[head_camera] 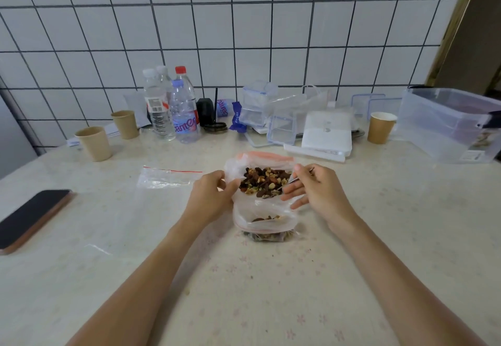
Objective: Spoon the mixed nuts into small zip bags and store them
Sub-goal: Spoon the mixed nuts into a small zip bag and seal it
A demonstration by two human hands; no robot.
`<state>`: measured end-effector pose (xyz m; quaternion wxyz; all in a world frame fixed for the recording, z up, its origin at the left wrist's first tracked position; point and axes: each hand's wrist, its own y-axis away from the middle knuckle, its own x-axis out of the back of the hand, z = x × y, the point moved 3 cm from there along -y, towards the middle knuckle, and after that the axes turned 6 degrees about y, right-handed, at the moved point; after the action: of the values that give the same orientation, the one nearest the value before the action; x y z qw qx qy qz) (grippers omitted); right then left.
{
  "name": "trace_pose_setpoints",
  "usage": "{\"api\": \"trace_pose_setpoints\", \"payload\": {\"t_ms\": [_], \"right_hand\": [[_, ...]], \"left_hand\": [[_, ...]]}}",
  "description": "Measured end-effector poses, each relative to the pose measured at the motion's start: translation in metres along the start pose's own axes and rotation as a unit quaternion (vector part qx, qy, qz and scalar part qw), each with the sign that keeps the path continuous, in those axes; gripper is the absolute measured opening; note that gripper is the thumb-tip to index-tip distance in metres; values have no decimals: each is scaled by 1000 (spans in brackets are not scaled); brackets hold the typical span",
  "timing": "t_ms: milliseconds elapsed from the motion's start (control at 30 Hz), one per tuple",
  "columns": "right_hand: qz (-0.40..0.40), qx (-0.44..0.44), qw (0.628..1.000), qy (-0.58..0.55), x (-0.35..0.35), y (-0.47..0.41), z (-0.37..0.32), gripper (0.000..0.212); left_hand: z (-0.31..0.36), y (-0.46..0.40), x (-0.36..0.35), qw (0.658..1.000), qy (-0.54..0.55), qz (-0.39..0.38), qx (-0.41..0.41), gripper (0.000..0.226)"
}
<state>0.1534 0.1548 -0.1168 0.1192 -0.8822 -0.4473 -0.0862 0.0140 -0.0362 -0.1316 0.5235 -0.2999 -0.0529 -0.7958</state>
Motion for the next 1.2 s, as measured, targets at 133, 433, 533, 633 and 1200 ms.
{"api": "trace_pose_setpoints", "payload": {"t_ms": [133, 433, 533, 633, 1200], "right_hand": [[-1, 1, 1000, -19, -10, 3, 1, 29], [56, 12, 996, -68, -14, -2, 9, 21], [34, 9, 997, -69, -20, -4, 13, 22], [15, 7, 997, -81, -23, -5, 15, 21], [9, -88, 969, -230, -12, -2, 12, 26]], "left_hand": [[1, 3, -3, 995, 97, -7, 12, 15], [1, 4, -6, 979, 201, -21, 34, 19], [0, 4, -8, 980, 197, -23, 31, 19], [-2, 4, -8, 980, 195, -21, 33, 21], [2, 5, 0, 986, 165, 2, 25, 21]]}}
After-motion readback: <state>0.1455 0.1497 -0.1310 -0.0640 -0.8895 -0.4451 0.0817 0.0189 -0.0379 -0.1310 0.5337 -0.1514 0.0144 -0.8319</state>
